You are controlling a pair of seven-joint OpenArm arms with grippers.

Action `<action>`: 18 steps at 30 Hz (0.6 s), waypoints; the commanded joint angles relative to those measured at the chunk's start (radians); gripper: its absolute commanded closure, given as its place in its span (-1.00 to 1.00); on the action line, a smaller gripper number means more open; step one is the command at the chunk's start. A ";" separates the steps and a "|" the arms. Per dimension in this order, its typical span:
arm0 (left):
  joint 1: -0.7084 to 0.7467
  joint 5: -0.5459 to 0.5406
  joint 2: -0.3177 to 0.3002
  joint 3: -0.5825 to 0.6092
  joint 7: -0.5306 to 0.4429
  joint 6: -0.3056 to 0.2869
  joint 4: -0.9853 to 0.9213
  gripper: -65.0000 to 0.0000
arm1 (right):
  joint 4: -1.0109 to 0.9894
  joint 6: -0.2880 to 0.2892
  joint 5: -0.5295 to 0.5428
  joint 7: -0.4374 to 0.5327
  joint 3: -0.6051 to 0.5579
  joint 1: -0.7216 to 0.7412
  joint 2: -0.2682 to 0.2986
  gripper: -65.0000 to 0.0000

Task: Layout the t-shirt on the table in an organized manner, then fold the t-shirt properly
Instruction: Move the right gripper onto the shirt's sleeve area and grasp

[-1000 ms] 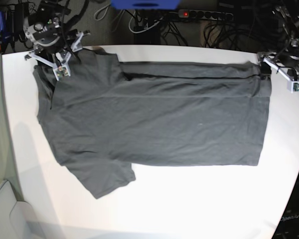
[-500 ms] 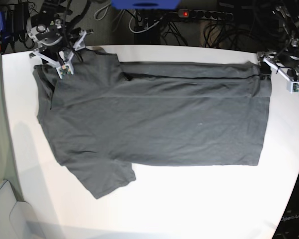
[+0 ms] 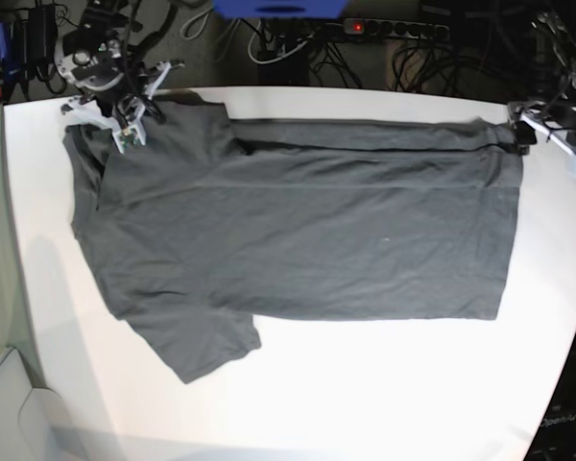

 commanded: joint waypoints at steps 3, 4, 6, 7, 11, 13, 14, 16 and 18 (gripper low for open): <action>0.000 -0.009 -0.016 -0.018 -0.017 0.008 0.019 -0.76 | 0.084 -0.004 0.045 0.020 0.003 0.006 0.002 1.00; 0.000 -0.009 -0.016 -0.018 -0.017 0.008 0.019 -0.76 | 0.094 -0.004 0.057 0.020 0.003 0.010 0.002 1.00; 0.000 -0.009 -0.016 -0.018 -0.017 0.008 0.019 -0.76 | 0.096 -0.004 0.057 0.019 0.001 0.047 0.002 1.00; 0.000 -0.009 -0.016 -0.018 -0.017 0.008 0.019 -0.76 | 0.096 -0.004 0.057 0.017 0.003 0.060 0.002 1.00; 0.003 -0.009 -0.016 -0.018 -0.017 0.008 0.019 -0.77 | 0.098 -0.004 0.060 -0.030 0.001 0.138 0.002 1.00; 0.003 -0.009 -0.016 -0.018 -0.017 0.008 0.019 -0.77 | 0.098 -0.004 0.062 -0.040 0.000 0.182 0.002 1.00; 0.006 -0.009 -0.014 -0.018 -0.017 0.008 0.019 -0.77 | 0.098 -0.004 0.060 -0.040 -0.011 0.202 0.002 1.00; 0.007 -0.009 -0.014 -0.018 -0.017 0.008 0.019 -0.77 | 0.098 -0.004 0.057 -0.054 -0.054 0.241 0.002 1.00; 0.009 -0.009 -0.014 -0.020 -0.017 0.008 0.019 -0.77 | 0.098 -0.004 0.055 -0.086 -0.089 0.284 0.002 1.00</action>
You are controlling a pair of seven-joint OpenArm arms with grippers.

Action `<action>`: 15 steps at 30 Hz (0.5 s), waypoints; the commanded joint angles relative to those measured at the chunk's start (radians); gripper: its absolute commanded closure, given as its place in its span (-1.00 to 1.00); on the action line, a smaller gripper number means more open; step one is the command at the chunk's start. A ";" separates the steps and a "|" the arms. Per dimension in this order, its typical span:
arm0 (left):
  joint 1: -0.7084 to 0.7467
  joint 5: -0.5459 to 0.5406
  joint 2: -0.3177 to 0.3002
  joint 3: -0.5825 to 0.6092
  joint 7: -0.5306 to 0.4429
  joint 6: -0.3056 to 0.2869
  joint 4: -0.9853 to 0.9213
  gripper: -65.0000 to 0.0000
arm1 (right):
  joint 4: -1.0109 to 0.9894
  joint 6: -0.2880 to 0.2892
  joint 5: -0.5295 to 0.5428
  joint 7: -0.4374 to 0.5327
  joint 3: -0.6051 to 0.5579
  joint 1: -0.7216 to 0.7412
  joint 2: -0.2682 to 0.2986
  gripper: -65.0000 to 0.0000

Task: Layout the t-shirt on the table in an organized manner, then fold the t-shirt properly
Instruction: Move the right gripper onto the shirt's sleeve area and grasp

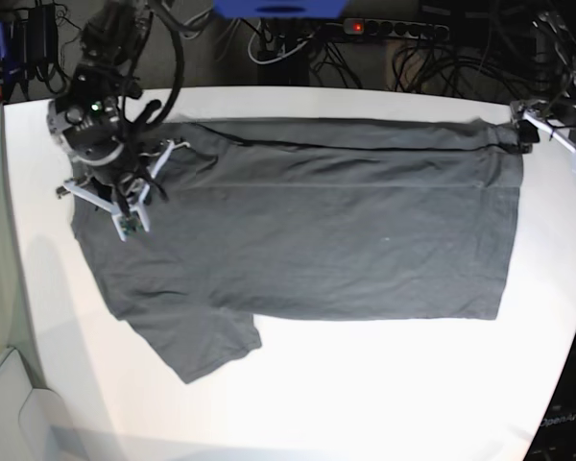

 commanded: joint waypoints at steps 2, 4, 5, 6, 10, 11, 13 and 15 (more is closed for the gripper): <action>0.002 -0.010 -0.016 -0.007 -0.022 0.001 0.019 -0.77 | 0.015 -0.004 -0.001 -0.012 -0.017 0.055 0.003 1.00; 0.007 -0.010 -0.016 -0.010 -0.022 0.001 0.019 -0.77 | 0.009 -0.004 -0.001 -0.036 -0.033 0.094 0.003 1.00; 0.016 -0.010 -0.016 -0.022 -0.022 0.001 0.019 -0.77 | 0.003 -0.004 -0.001 -0.044 -0.047 0.111 0.003 1.00; 0.020 -0.010 -0.016 -0.031 -0.022 0.001 0.022 -0.77 | -0.001 -0.004 -0.001 -0.050 -0.063 0.124 0.003 1.00; 0.026 -0.010 0.000 -0.053 -0.022 0.001 0.053 -0.77 | -0.041 -0.004 -0.001 -0.053 -0.108 0.186 0.026 1.00; 0.026 -0.010 0.003 -0.064 -0.022 0.001 0.062 -0.77 | -0.054 -0.004 -0.001 -0.053 -0.111 0.197 0.026 1.00; 0.031 -0.010 0.006 -0.088 -0.020 -0.014 0.084 -0.77 | -0.089 -0.004 -0.001 -0.053 -0.113 0.230 0.029 1.00; 0.046 -0.009 0.012 -0.100 -0.020 -0.058 0.104 -0.77 | -0.130 -0.004 -0.003 -0.053 -0.111 0.261 0.040 1.00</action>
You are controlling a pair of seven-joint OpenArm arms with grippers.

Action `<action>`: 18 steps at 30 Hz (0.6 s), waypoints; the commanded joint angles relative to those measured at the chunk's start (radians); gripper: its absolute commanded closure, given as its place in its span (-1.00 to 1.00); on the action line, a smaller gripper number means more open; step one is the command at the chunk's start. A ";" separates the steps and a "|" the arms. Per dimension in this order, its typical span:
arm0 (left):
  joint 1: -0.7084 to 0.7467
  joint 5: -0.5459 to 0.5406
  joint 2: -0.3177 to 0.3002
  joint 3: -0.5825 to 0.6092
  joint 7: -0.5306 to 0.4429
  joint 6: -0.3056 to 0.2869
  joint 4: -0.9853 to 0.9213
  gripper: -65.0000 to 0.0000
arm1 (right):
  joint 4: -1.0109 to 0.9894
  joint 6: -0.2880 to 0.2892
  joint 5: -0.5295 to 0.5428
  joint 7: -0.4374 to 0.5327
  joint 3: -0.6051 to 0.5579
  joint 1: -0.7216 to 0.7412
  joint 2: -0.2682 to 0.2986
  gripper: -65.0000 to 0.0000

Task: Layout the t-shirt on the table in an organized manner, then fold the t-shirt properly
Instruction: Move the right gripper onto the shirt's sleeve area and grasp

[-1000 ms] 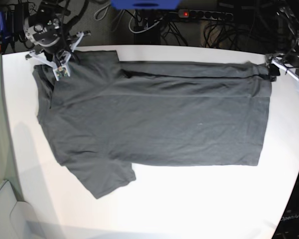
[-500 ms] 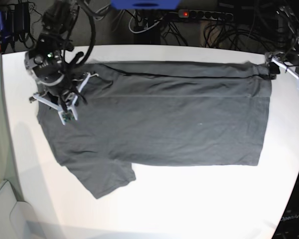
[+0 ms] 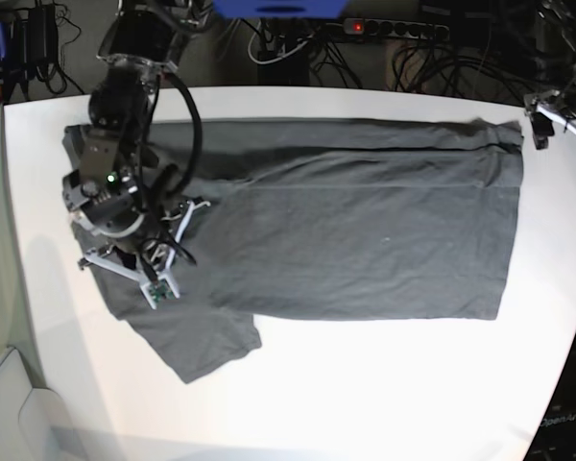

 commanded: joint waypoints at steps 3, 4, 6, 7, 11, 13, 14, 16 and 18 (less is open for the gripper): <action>0.015 -0.001 0.006 -0.040 -0.012 -0.054 0.044 -0.77 | -0.055 -0.004 0.002 0.017 0.002 0.067 0.025 1.00; 0.018 -0.001 0.014 -0.050 -0.012 -0.066 0.052 -0.77 | -0.072 -0.004 0.002 0.018 0.004 0.076 0.029 1.00; 0.024 0.002 0.029 -0.079 -0.012 -0.086 0.065 -0.77 | -0.102 -0.004 0.002 0.023 0.004 0.095 0.040 1.00; 0.024 -0.001 0.031 -0.088 -0.012 -0.086 0.068 -0.77 | -0.112 -0.004 0.002 0.025 0.004 0.104 0.042 1.00; 0.027 -0.002 0.031 -0.097 -0.012 -0.086 0.070 -0.77 | -0.139 -0.004 0.002 0.025 0.005 0.125 0.043 1.00; 0.027 -0.004 0.031 -0.099 -0.012 -0.086 0.070 -0.77 | -0.164 -0.004 0.002 0.025 0.005 0.130 0.043 1.00; 0.027 -0.004 0.031 -0.099 -0.012 -0.086 0.071 -0.77 | -0.176 -0.004 0.002 0.026 0.005 0.131 0.043 1.00; 0.022 -0.005 0.031 -0.099 -0.012 -0.086 0.079 -0.77 | -0.194 -0.004 0.007 0.028 0.005 0.131 0.045 1.00; 0.018 -0.005 0.031 -0.099 -0.012 -0.086 0.093 -0.77 | -0.207 -0.004 0.008 0.049 0.005 0.131 0.045 1.00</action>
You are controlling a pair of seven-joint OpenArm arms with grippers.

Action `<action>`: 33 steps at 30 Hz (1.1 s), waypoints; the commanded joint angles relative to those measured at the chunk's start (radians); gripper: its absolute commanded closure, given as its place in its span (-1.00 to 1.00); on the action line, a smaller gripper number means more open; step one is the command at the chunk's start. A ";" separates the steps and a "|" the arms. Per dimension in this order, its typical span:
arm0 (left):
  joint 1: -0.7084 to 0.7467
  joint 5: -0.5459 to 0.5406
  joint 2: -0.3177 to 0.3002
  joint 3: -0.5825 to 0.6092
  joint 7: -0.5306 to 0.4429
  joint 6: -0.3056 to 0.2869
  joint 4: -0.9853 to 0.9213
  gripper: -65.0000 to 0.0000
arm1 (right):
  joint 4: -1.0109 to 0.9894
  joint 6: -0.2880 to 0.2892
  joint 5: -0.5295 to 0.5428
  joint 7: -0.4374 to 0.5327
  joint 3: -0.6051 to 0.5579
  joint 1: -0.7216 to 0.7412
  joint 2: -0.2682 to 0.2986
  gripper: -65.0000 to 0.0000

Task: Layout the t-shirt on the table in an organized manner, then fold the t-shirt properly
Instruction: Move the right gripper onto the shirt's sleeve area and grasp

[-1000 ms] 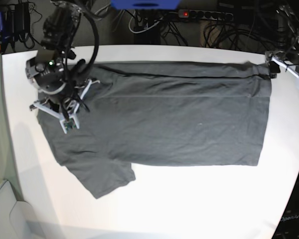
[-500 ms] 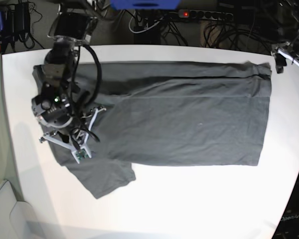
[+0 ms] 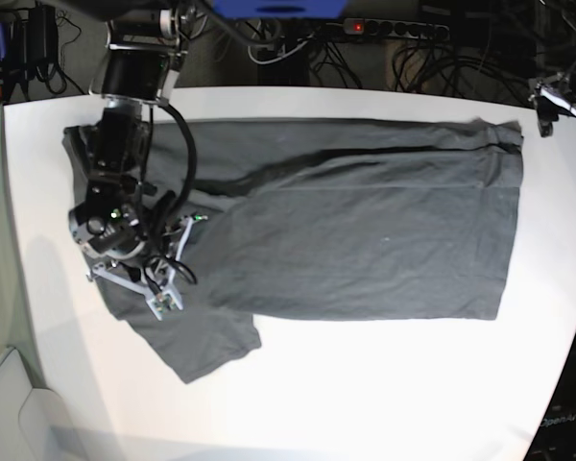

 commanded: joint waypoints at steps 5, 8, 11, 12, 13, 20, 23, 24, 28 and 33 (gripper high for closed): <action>-0.026 -0.013 -0.016 0.000 -0.021 0.002 0.032 -0.77 | 0.018 -0.005 0.006 0.050 -0.003 0.017 0.003 0.59; -0.052 -0.005 -0.016 0.002 -0.021 0.002 0.024 -0.77 | 0.023 -0.005 0.006 0.051 -0.003 0.015 0.004 0.26; -0.069 -0.007 -0.016 0.011 -0.021 0.002 0.024 -0.77 | 0.024 -0.005 0.006 0.050 -0.003 0.014 0.012 0.11; -0.072 -0.003 -0.016 0.032 -0.021 0.002 0.024 -0.77 | 0.024 -0.005 0.009 0.047 -0.003 0.014 0.015 0.09; -0.072 -0.002 -0.021 0.055 -0.021 0.002 0.024 -0.77 | 0.024 -0.005 0.009 0.047 -0.003 0.012 0.017 0.09; -0.073 -0.002 -0.016 0.111 -0.021 0.002 0.013 -0.76 | 0.055 -0.005 0.006 0.051 -0.001 -0.020 0.018 0.09; -0.073 -0.002 -0.016 0.111 -0.021 0.002 -0.024 -0.76 | 0.090 -0.005 0.006 0.045 -0.003 -0.034 0.018 0.08; -0.073 -0.002 -0.016 0.111 -0.021 0.002 -0.034 -0.76 | 0.099 -0.005 0.006 0.045 -0.003 -0.040 0.018 0.08; -0.073 -0.002 -0.019 0.111 -0.029 0.002 -0.082 -0.76 | 0.124 -0.005 0.006 0.045 -0.003 -0.072 0.018 0.08; -0.089 -0.002 -0.018 0.144 -0.030 0.002 -0.094 -0.76 | 0.124 -0.005 0.011 0.051 -0.003 -0.113 0.015 0.08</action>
